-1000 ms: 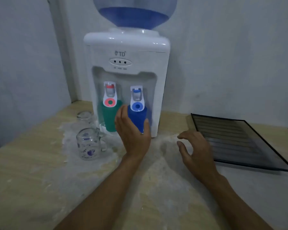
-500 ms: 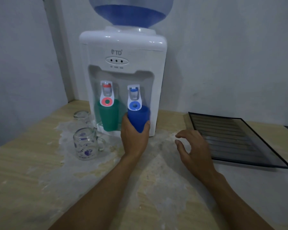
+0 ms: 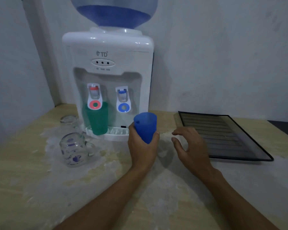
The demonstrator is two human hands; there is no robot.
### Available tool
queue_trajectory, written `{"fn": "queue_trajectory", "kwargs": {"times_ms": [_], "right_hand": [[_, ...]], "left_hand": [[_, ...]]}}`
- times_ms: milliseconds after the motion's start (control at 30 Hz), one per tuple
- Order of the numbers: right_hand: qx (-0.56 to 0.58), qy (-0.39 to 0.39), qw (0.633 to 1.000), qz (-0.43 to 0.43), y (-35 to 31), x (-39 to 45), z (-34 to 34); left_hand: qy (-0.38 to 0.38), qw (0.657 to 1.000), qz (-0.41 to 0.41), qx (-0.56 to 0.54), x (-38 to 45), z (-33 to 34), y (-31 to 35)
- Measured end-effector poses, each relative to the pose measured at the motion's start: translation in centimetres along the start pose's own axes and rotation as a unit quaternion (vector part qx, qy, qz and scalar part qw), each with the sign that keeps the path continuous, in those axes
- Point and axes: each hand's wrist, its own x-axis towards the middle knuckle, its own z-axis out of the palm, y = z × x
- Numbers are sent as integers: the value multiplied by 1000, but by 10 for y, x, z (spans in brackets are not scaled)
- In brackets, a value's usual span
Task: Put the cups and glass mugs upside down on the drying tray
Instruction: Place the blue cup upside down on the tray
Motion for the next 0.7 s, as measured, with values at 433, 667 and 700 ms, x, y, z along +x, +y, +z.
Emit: {"fn": "queue_trajectory", "kwargs": {"times_ms": [433, 667, 700], "right_hand": [[-52, 46, 993, 95, 79, -13, -65], [-55, 41, 995, 72, 80, -16, -64], [-52, 34, 996, 69, 80, -16, -62]], "left_hand": [[-140, 978, 152, 33, -12, 4, 8], [-178, 964, 195, 29, -18, 41, 15], [-181, 963, 197, 25, -18, 50, 15]]}}
